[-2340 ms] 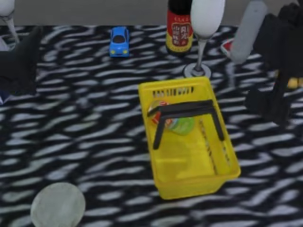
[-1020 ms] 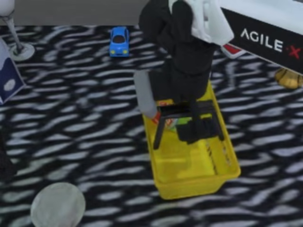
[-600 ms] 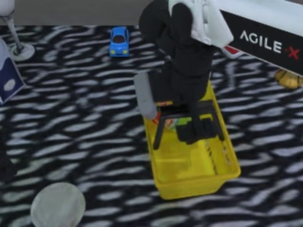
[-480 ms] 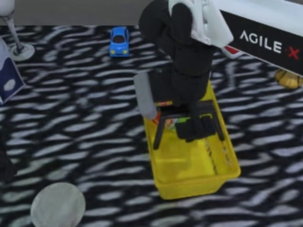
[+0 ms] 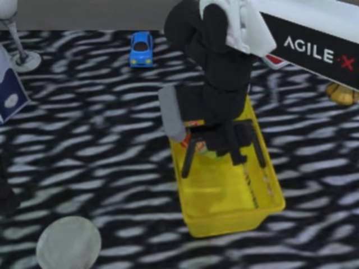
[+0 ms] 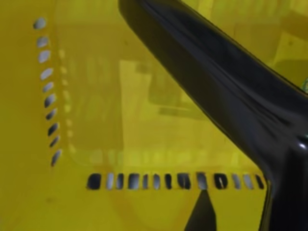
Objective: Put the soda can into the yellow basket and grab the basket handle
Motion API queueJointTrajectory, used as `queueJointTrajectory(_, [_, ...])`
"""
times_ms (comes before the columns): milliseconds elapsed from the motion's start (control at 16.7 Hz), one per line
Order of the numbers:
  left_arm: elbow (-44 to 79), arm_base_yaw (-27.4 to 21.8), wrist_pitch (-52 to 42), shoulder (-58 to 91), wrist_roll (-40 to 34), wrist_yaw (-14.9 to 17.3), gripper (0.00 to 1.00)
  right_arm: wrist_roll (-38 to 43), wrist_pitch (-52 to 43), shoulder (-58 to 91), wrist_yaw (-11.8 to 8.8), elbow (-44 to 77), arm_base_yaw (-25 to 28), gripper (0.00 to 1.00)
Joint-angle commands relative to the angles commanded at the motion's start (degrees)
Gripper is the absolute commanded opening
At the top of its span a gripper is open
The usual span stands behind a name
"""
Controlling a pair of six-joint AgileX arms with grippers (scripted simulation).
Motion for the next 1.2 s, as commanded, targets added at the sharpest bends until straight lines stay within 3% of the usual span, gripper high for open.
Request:
queueJointTrajectory(120, [0.0, 0.0, 0.0, 0.0, 0.0, 0.0, 1.0, 0.0, 0.0, 0.0, 0.0, 0.0, 0.0, 0.0])
queueJointTrajectory(1200, [0.0, 0.0, 0.0, 0.0, 0.0, 0.0, 1.0, 0.0, 0.0, 0.0, 0.0, 0.0, 0.0, 0.0])
